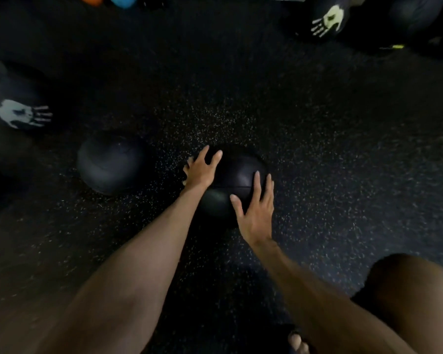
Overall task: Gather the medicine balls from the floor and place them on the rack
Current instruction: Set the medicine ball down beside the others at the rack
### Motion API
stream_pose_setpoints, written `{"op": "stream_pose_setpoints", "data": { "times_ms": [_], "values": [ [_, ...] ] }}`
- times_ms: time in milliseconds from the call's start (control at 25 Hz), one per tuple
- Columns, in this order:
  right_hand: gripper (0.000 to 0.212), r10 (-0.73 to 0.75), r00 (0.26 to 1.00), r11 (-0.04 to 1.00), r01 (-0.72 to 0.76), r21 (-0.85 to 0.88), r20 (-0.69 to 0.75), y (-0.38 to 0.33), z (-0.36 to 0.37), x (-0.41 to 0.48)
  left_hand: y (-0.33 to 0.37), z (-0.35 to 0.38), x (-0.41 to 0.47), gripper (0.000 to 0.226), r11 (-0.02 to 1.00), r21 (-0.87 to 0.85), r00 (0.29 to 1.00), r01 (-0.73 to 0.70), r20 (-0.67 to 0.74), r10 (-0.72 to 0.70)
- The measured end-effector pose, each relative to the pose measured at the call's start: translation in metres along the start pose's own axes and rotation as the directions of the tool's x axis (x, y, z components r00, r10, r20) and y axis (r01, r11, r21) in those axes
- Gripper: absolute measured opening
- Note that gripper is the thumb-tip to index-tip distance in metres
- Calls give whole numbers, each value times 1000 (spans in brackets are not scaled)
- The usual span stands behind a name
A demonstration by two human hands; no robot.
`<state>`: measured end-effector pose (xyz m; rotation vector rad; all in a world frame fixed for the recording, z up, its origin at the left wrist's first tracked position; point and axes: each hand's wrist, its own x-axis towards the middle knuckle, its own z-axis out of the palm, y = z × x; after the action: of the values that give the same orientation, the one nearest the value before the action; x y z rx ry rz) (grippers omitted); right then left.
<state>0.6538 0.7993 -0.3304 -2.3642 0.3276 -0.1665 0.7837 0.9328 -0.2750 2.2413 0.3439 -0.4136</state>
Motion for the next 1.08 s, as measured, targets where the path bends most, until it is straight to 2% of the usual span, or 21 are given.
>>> {"op": "stream_pose_setpoints", "data": {
  "times_ms": [80, 160, 240, 360, 480, 640, 760, 840, 920, 1000, 1080],
  "values": [
    [80, 13, 1000, 999, -14, 50, 7, 5, -6, 26, 4, 6, -7, 65, 1000, 7, 998, -23, -60, 23],
    [75, 96, 995, 988, -95, 119, 1, 5, -15, 55, -4, 16, -28, 71, 996, 19, 992, -88, -84, 90],
    [73, 238, 969, 946, -247, 210, 71, 8, -29, 91, -7, 29, -48, 85, 985, 108, 990, -135, -14, 138],
    [75, 370, 885, 855, -443, 269, 281, 13, -56, 150, 10, 40, -51, 106, 963, 230, 986, -143, 118, 118],
    [71, 373, 858, 851, -469, 239, 354, 20, -67, 182, 40, 43, -26, 108, 945, 316, 991, -80, 123, 43],
    [73, 279, 926, 917, -335, 216, 254, 15, -56, 177, 88, 40, 42, 100, 917, 396, 993, -44, 114, -2],
    [84, 126, 977, 974, -154, 163, 170, 17, -37, 170, 132, 39, 111, 89, 943, 330, 993, -35, 116, -3],
    [86, 106, 985, 981, -126, 146, 136, 22, -27, 190, 154, 43, 148, 82, 955, 296, 992, -31, 127, -7],
    [81, 154, 983, 970, -169, 174, 97, 16, -19, 228, 169, 47, 185, 73, 951, 309, 992, -25, 126, -15],
    [72, 227, 973, 956, -231, 179, 42, 6, -14, 268, 172, 50, 215, 68, 948, 309, 995, -81, 80, 59],
    [62, 320, 947, 934, -309, 180, -34, -1, -15, 311, 160, 46, 236, 71, 911, 276, 951, -305, 47, 304]
  ]
}}
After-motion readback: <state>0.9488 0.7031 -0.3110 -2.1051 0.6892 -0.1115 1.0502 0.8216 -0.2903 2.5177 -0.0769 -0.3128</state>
